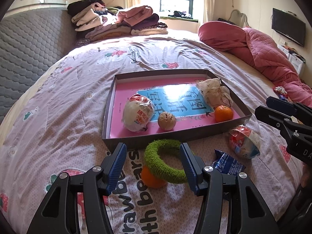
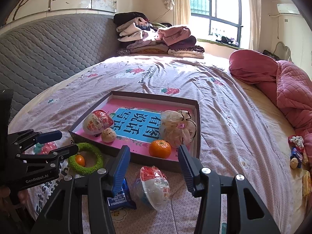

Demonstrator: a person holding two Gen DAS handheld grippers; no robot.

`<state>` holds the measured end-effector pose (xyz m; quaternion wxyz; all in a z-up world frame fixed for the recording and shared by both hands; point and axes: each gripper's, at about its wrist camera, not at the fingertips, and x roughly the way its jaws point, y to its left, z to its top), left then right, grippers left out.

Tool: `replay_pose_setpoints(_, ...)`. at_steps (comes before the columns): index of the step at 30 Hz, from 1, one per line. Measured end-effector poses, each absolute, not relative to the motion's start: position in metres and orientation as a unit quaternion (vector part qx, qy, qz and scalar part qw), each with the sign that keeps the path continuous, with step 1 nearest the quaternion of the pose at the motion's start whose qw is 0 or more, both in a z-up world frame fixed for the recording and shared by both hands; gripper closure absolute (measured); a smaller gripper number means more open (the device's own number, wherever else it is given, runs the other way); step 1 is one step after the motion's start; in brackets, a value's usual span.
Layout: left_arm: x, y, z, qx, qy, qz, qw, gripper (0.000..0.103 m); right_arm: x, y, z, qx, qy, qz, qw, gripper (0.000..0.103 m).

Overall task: Organize objects
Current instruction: 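Withdraw both open tools back from the tray, then move left tool toward the green fuzzy ring while right tool approaches the wrapped egg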

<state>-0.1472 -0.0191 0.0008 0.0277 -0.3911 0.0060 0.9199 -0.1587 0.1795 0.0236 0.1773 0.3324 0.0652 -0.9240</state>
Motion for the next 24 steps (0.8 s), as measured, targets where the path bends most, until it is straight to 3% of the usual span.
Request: replay_pose_setpoints(24, -0.137, -0.018, -0.008, -0.402, 0.014, 0.915, 0.026, 0.045, -0.146, 0.182, 0.011, 0.346, 0.071, -0.919, 0.176, 0.052)
